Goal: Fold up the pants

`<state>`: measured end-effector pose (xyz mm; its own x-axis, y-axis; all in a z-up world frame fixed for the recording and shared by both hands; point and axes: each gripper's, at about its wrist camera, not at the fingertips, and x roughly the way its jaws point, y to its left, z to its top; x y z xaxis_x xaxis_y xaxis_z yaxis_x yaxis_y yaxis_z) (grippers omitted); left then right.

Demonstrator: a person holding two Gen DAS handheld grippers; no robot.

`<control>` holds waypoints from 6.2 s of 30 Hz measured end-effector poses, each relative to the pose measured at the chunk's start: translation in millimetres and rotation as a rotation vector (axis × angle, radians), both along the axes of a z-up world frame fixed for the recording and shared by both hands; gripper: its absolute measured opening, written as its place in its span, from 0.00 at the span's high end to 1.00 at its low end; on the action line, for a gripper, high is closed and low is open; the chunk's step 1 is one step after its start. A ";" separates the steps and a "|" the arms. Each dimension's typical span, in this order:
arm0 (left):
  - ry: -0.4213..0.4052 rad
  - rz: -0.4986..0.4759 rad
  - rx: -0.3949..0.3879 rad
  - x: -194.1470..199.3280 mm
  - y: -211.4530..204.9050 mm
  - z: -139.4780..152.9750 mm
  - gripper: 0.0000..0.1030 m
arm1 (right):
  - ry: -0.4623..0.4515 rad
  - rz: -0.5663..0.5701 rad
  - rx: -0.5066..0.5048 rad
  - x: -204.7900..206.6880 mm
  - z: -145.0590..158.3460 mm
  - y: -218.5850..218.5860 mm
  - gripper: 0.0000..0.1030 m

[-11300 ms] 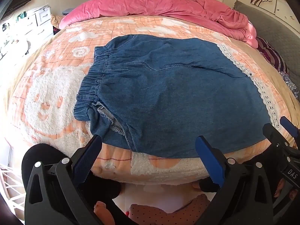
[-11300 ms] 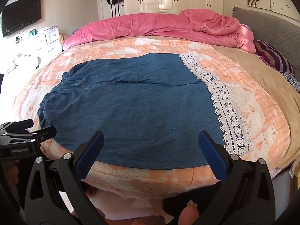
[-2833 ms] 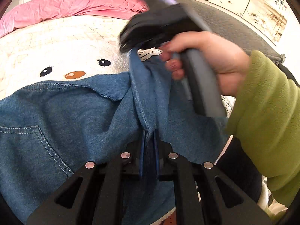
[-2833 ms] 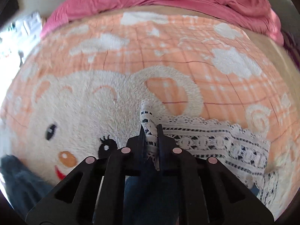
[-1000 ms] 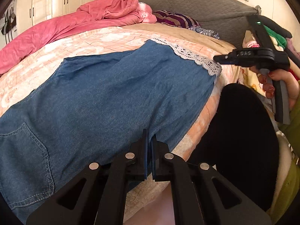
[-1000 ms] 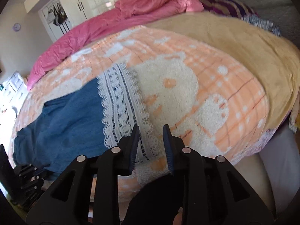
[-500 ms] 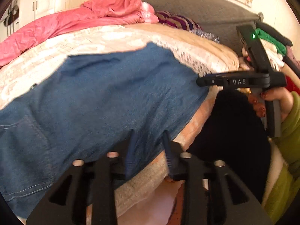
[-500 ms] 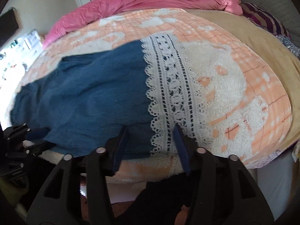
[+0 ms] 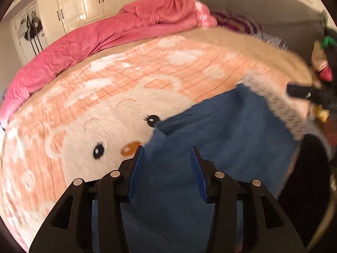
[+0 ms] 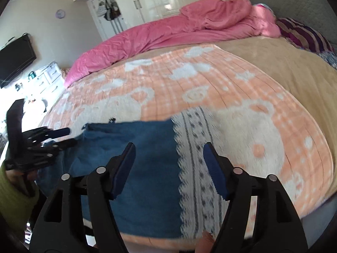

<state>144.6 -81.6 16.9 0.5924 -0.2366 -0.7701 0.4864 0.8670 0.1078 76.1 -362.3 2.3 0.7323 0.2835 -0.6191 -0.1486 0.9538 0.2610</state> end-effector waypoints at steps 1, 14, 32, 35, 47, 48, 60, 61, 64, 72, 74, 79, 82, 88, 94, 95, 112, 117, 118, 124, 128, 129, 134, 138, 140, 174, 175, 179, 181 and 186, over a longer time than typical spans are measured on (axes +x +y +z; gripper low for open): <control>0.014 0.003 0.027 10.2 -4.4 -5.2 0.58 | -0.001 0.020 -0.013 4.9 1.3 4.6 0.36; 0.176 0.027 -0.198 64.1 8.6 -36.9 0.92 | 0.149 -0.029 0.011 42.7 -49.6 -6.9 0.35; 0.289 0.121 -0.380 81.2 32.6 -59.2 0.74 | 0.253 0.010 0.161 114.7 -57.7 -66.1 0.57; 0.314 0.126 -0.417 84.6 34.9 -62.1 0.74 | 0.272 0.059 0.183 118.6 -70.8 -57.2 0.63; 0.289 0.166 -0.542 80.8 47.2 -45.9 0.92 | 0.012 0.097 0.292 81.3 -25.8 -59.5 0.86; 0.262 0.163 -0.521 82.5 44.3 -40.4 0.92 | -0.004 0.093 0.279 83.3 -18.8 -59.3 0.86; 0.256 0.246 -0.415 110.0 32.9 -68.2 0.88 | 0.180 0.008 -0.094 143.8 -58.7 -28.8 0.81; 0.257 0.249 -0.431 110.0 35.3 -70.0 0.88 | 0.186 -0.001 -0.093 144.8 -60.4 -29.5 0.80; 0.255 0.265 -0.458 107.9 41.6 -68.1 0.81 | 0.175 -0.013 -0.075 141.4 -57.8 -37.2 0.69; 0.128 0.327 -0.476 64.2 66.3 -29.7 0.72 | 0.014 -0.048 0.117 78.1 -18.3 -72.2 0.45; 0.105 0.347 -0.481 42.3 76.4 -21.4 0.67 | -0.003 -0.059 0.126 53.4 -14.0 -77.5 0.44; 0.082 0.367 -0.496 -19.1 104.0 -13.1 0.66 | 0.038 -0.076 0.158 -1.6 -29.0 -86.8 0.43; 0.082 0.395 -0.506 -48.2 124.1 -12.8 0.66 | 0.080 -0.076 0.205 -24.1 -44.3 -91.3 0.43; 0.062 0.458 -0.452 -85.9 156.2 -6.6 0.66 | 0.137 -0.052 0.256 -34.1 -66.4 -83.4 0.43; 0.059 0.434 -0.473 -93.8 146.9 -1.3 0.66 | 0.165 -0.053 0.317 -19.3 -77.8 -79.1 0.51; 0.057 0.425 -0.470 -92.0 141.9 -1.1 0.66 | 0.170 -0.050 0.316 -18.4 -78.4 -78.6 0.58; 0.123 0.579 -0.425 -68.5 152.2 -40.9 0.65 | 0.082 -0.061 0.399 -39.5 -63.6 -88.1 0.85; 0.119 0.595 -0.433 -75.8 161.7 -48.2 0.78 | 0.165 -0.105 0.243 -41.9 -76.3 -86.0 0.86; 0.117 0.593 -0.429 -76.3 161.0 -48.9 0.78 | 0.174 -0.105 0.247 -42.5 -80.3 -85.5 0.86; 0.103 0.575 -0.432 -80.6 159.6 -46.2 0.77 | 0.182 -0.113 0.211 -44.5 -78.1 -81.5 0.76; 0.095 0.545 -0.455 -94.3 161.5 -31.2 0.62 | 0.145 -0.165 0.173 -56.7 -66.1 -87.5 0.58; 0.083 0.542 -0.450 -98.0 162.1 -26.6 0.58 | 0.120 -0.181 0.174 -63.0 -59.9 -91.3 0.58; -0.030 0.584 -0.430 -112.8 185.9 9.5 0.40 | 0.012 -0.181 0.121 -74.3 -29.2 -82.7 0.55; -0.016 0.637 -0.380 -86.9 208.0 11.8 0.35 | -0.039 -0.055 0.034 -60.9 -11.3 -31.7 0.48; 0.035 0.658 -0.356 -65.9 214.6 1.9 0.30 | -0.041 0.015 -0.007 -50.3 -8.2 -5.0 0.44; -0.070 0.739 -0.251 -86.3 197.9 3.5 0.41 | -0.017 0.056 -0.094 -11.9 -42.5 55.5 0.28; -0.084 0.732 -0.248 -90.5 194.5 10.6 0.39 | -0.028 0.059 -0.097 -14.9 -38.9 56.0 0.27; -0.109 0.687 -0.249 -98.4 177.3 28.4 0.33 | -0.048 0.072 -0.111 -25.8 -29.8 58.8 0.22; -0.107 0.658 -0.258 -100.2 166.8 34.5 0.31 | -0.046 0.073 -0.109 -30.0 -29.1 59.0 0.21; -0.048 0.544 -0.298 -92.8 131.8 31.5 0.28 | -0.018 0.090 -0.078 -34.5 -35.9 57.8 0.21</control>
<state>51.8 50.2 48.5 0.7208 -0.0914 -0.6870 -0.0331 0.9856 -0.1658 41.6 -304.4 -33.6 0.7175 0.2999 -0.6287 -0.2382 0.9538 0.1831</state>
